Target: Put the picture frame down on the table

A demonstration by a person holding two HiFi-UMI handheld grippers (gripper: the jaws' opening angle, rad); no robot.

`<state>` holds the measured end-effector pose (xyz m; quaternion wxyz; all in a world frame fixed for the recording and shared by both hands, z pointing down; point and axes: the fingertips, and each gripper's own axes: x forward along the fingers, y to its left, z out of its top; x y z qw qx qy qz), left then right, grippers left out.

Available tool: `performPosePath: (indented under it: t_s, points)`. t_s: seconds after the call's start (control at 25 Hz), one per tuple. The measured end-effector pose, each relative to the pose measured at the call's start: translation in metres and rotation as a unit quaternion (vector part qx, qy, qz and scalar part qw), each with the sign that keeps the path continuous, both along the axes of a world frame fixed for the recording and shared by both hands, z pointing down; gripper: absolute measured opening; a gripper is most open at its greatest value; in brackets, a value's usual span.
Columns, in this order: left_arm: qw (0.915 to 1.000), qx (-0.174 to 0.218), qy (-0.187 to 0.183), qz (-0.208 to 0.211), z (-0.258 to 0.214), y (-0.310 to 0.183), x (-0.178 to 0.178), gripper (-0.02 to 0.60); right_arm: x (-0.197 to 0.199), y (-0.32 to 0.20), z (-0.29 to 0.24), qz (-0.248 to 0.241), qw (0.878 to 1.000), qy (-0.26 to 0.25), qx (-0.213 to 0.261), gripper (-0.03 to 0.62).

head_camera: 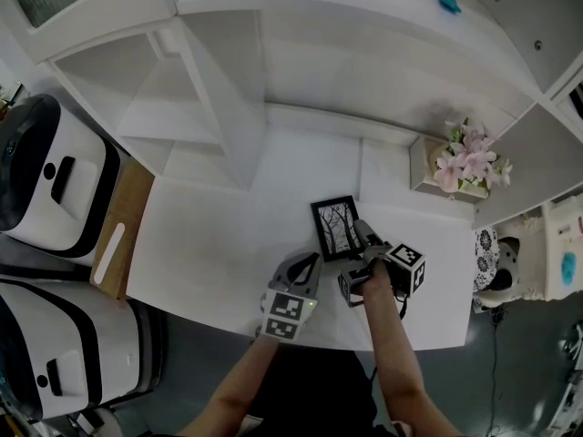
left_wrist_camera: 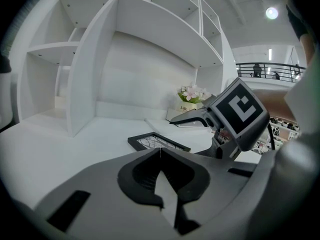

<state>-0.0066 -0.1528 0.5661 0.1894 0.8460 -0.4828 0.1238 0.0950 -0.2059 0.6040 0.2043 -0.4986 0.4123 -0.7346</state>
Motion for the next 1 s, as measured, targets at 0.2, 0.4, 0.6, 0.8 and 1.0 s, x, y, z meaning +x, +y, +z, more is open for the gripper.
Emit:
performPosePath:
  t_s: [0.2,0.4,0.6,0.8,1.0]
  points:
    - [1.0000,0.001,0.000,-0.002,0.000,0.002,-0.001,0.012,-0.002,0.003,0.003,-0.027,0.999,0.025,-0.014,0.419]
    - [1.0000,0.000,0.003,-0.005,0.000,0.003,-0.002,0.012,-0.008,0.001,-0.005,-0.058,0.997,0.050,-0.021,0.433]
    - [1.0000,-0.002,0.005,-0.003,0.000,0.002,-0.003,0.012,-0.011,0.005,0.001,-0.064,0.996,0.049,-0.043,0.433]
    - [0.9999,-0.003,0.009,-0.005,0.001,0.000,-0.006,0.012,-0.013,0.010,0.005,-0.064,0.995,0.051,-0.058,0.433]
    - [0.9999,-0.003,0.012,-0.004,0.001,0.000,-0.007,0.012,-0.015,0.011,0.003,-0.060,0.995,0.049,-0.056,0.433]
